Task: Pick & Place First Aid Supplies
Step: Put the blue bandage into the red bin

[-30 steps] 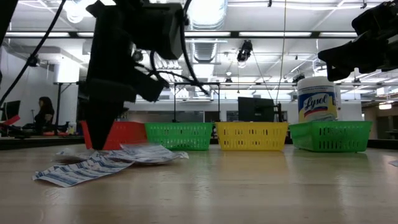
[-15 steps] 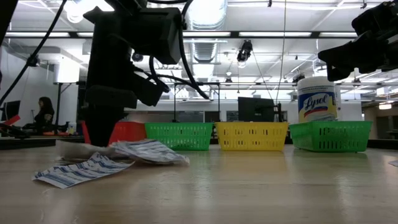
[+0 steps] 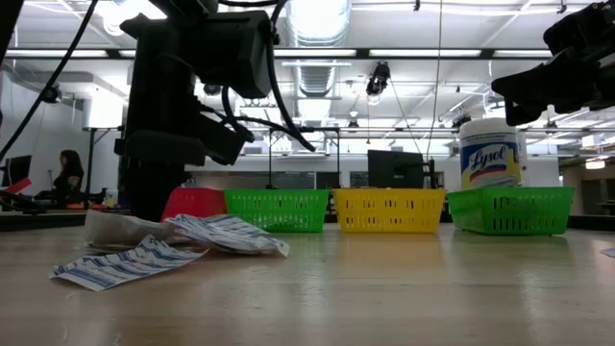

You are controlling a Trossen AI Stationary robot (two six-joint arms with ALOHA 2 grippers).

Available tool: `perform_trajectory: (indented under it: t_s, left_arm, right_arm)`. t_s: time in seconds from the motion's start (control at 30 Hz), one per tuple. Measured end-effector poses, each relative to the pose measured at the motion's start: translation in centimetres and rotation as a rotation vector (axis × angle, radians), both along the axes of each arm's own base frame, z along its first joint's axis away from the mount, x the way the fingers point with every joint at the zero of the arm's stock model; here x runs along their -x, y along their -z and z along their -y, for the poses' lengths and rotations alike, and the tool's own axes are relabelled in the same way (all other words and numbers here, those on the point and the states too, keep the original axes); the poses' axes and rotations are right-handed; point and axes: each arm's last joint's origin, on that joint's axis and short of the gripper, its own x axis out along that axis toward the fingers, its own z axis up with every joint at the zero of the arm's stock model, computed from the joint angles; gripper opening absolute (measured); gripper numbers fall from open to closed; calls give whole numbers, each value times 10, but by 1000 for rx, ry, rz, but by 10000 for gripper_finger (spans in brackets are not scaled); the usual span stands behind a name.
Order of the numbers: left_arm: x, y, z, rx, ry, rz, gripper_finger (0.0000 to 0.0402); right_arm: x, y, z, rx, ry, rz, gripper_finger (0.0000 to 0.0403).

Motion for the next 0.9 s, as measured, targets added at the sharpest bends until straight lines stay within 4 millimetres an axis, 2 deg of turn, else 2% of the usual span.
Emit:
perform_trajectory:
  t_s: [0.43, 0.63, 0.9]
  left_arm:
    - [-1, 1, 0, -5, -5, 15, 4]
    - [-1, -3, 0, -6, -4, 30, 1]
    - [8, -24, -4, -33, -16, 62, 0]
  right_arm:
    - [0, 0, 0, 0, 0, 0, 8]
    - [0, 0, 0, 0, 0, 0, 8]
    - [0, 0, 0, 0, 0, -3, 8]
